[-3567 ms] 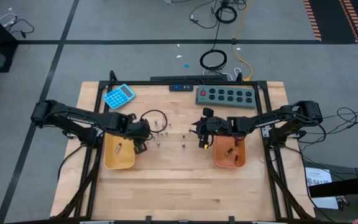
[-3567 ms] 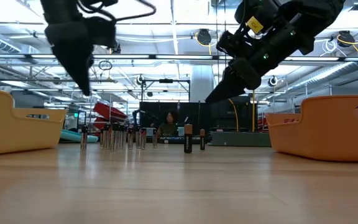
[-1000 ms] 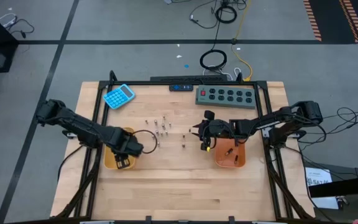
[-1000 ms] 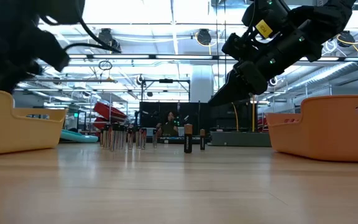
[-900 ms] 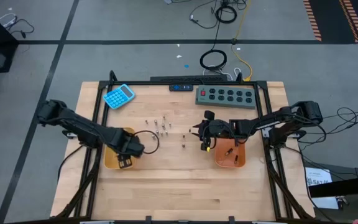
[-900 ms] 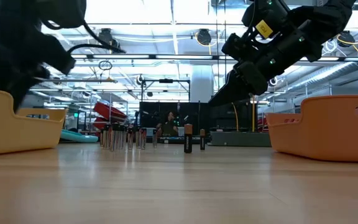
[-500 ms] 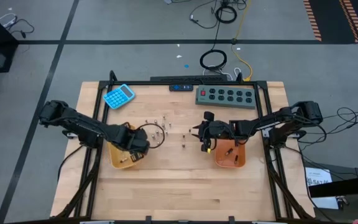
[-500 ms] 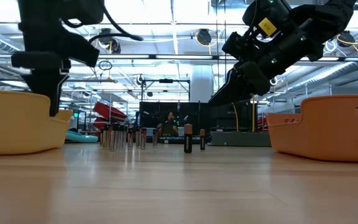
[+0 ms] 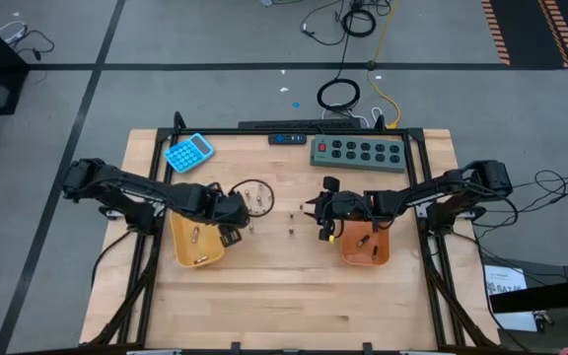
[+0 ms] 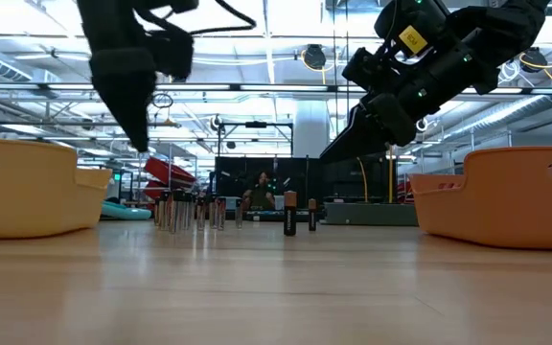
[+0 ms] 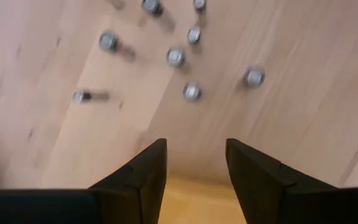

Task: Sort batteries
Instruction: Put the silver battery into the yellow bin

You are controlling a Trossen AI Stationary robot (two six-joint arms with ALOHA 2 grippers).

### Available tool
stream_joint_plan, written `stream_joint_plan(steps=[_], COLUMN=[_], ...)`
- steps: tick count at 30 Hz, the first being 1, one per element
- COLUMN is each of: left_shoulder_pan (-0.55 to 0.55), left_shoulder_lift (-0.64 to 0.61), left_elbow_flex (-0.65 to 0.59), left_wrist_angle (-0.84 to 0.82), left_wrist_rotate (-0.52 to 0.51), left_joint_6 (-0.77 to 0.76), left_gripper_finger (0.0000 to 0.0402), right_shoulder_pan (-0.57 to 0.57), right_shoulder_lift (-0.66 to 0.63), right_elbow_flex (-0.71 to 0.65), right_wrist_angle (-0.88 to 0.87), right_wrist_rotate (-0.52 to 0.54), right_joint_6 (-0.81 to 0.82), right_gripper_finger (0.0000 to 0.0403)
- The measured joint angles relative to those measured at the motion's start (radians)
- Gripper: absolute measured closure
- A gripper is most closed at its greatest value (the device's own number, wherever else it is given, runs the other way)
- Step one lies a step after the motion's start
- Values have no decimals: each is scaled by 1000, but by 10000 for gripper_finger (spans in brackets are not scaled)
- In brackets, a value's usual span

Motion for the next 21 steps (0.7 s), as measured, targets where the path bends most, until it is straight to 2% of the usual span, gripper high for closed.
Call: stream_joint_plan(steps=[9,21], left_shoulder_pan=[26,89], left_shoulder_lift=[94,160], left_elbow_flex=[-5,-5], left_wrist_angle=[75,135], left_wrist_rotate=[10,64], left_joint_6=[143,216], left_gripper_finger=[227,227], right_shoulder_pan=[0,0], right_shoulder_lift=[0,0], right_elbow_flex=[0,0], right_wrist_angle=[-3,-6], right_wrist_rotate=[-3,-26], right_joint_6=[20,24], right_gripper_finger=[268,268])
